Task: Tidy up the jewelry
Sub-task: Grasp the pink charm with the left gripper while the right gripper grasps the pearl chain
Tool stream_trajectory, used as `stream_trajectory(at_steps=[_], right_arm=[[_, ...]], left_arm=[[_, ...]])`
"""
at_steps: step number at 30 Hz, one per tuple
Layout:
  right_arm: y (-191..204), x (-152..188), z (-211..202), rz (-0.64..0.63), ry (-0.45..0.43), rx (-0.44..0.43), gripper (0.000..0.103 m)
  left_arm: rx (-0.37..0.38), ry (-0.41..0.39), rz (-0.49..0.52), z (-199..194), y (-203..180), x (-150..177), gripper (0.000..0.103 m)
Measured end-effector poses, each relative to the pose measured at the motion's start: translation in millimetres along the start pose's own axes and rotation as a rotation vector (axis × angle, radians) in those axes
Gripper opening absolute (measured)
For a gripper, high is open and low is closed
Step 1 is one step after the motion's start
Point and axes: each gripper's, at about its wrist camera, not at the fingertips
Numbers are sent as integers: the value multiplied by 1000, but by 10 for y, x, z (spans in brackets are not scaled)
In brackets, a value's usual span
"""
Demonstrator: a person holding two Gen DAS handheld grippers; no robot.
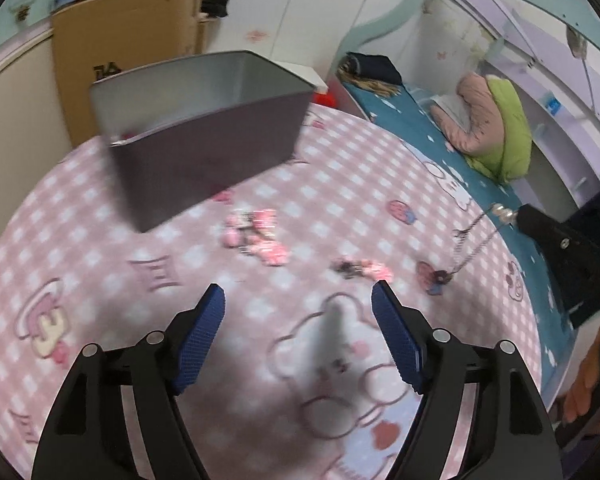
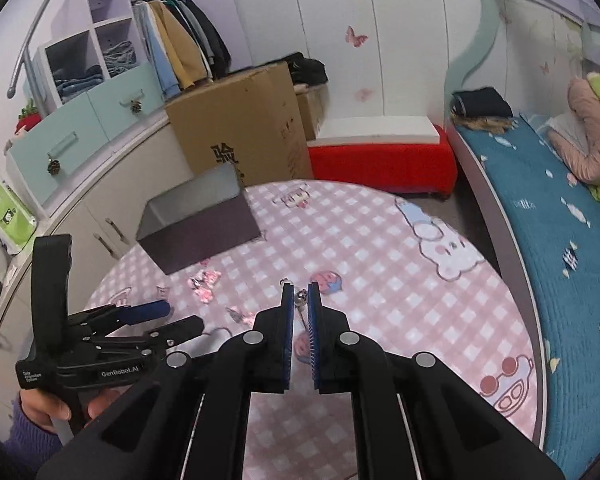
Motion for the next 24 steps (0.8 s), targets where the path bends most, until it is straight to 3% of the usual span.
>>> stream_trajectory(at_steps=[8,16,18,21,23,24], right_arm=[[-194,216,52,52,29,-15,7],[-251,308,111,65,36,-54,7],[-258,320,121,68,36,-63,7],[-264,341,133,68,40,-70,7],[-269,361,145,71,45,-75,7],[-265,355,152,73,46,-78,7]], left_arm=[[-57,-15,4,254,-378,38,77],[-213,-45,95,390,-574,73,75],[-268,-63,136,413,-616,99,65],[-260,-67,150,412,-614,98,53],[-260,-73,160,404,-605,97,39],[-251,-70,161,395,-588,93,39]])
Point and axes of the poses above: each gripper's, at about its wrist camera, not at the fingertips, and z roughly the way its jaws point, y to its left, x to its underside, and after that the axes turned 12 degrees about -z, right-handed
